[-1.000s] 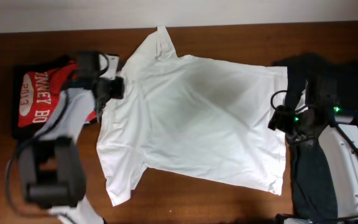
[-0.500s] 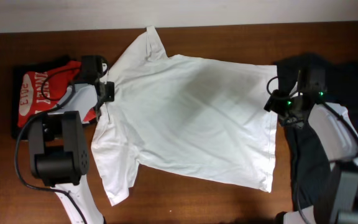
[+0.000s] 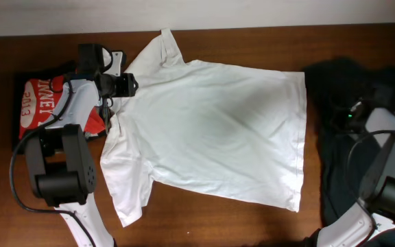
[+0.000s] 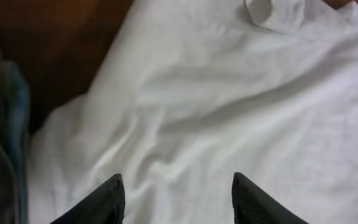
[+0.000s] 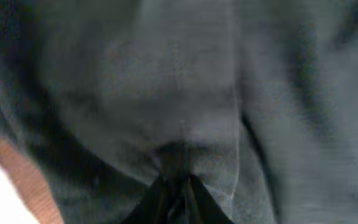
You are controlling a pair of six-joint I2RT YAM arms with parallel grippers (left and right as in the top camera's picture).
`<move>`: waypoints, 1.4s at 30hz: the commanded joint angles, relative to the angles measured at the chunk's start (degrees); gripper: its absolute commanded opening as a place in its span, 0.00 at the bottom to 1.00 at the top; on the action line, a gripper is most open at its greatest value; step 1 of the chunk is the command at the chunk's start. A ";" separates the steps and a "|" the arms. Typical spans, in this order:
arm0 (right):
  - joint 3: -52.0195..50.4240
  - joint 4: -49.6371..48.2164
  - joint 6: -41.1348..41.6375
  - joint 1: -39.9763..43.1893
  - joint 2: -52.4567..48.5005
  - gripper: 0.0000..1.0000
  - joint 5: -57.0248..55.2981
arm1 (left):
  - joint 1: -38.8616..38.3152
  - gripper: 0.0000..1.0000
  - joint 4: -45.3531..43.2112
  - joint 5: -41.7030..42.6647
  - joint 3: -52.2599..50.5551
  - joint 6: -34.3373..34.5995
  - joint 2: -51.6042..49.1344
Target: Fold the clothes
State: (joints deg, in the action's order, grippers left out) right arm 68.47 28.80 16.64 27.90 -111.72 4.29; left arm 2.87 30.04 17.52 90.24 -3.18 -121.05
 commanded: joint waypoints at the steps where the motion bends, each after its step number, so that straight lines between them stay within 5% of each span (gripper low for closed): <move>1: 5.84 7.26 2.12 8.92 -2.43 0.12 -6.21 | -0.39 0.55 0.85 1.79 1.11 -1.42 2.16; 2: 10.99 10.86 -2.32 10.01 -2.14 0.42 1.31 | -1.36 0.56 0.79 1.75 1.11 -2.93 2.16; 4: 15.65 13.22 -9.27 8.13 -0.31 0.67 12.63 | -2.10 0.60 0.68 1.77 1.11 -2.93 2.27; 7: 17.46 13.64 -10.62 -0.46 2.78 0.49 18.91 | -2.14 0.60 1.31 1.79 1.14 -2.93 2.82; 10: 16.06 11.50 -7.80 -12.33 -1.40 0.49 10.12 | -2.14 0.60 3.30 1.81 1.14 -2.95 3.78; 11: 16.06 10.32 -6.47 -14.73 -3.52 0.59 5.88 | -2.14 0.60 3.98 1.79 1.14 -2.99 4.09; 16: 16.06 4.79 -6.51 -17.77 -12.61 0.57 1.20 | -2.14 0.60 6.10 1.79 1.14 -4.24 6.03; 20: 16.06 -4.33 -6.54 -17.64 -16.39 0.04 0.96 | -2.14 0.60 6.10 1.79 1.14 -4.24 6.14; 22: 16.06 -11.10 -6.54 -17.09 -16.39 0.04 0.48 | -2.14 0.60 6.27 1.81 1.14 -4.22 6.14; 26: 16.09 -20.06 -6.75 -14.71 -16.39 0.04 -3.91 | -3.02 0.60 6.23 1.79 1.14 -4.22 6.14; 27: 16.09 -21.40 -6.75 -13.55 -16.37 0.11 -3.23 | -3.37 0.60 6.10 1.79 1.14 -4.22 6.14; 28: 16.35 -21.05 -6.84 -12.94 -16.11 0.45 -1.03 | -3.85 0.61 6.03 1.79 1.14 -4.24 6.14; 30: 16.61 -17.84 -7.65 -11.34 -13.33 0.77 6.32 | -4.26 0.64 6.08 1.73 1.27 -4.24 6.43; 33: 16.63 -10.73 -7.63 -9.51 -4.15 0.80 13.81 | -4.15 0.64 7.82 -0.52 2.19 -4.20 10.84; 37: 16.61 12.28 -5.14 -9.55 12.94 0.74 14.58 | -4.15 0.66 20.79 -6.05 2.25 -2.43 22.93; 40: 15.69 31.19 -2.82 -9.55 14.08 0.65 14.53 | -4.15 0.68 34.29 -10.51 1.31 -0.48 24.00; 42: 9.66 35.04 -2.78 -9.49 13.00 0.62 11.72 | -4.11 0.69 35.54 -11.58 -2.78 -0.04 23.89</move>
State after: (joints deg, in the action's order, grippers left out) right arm 84.12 61.73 13.04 18.39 -96.68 18.17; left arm -1.50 64.66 8.51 91.33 -4.69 -96.25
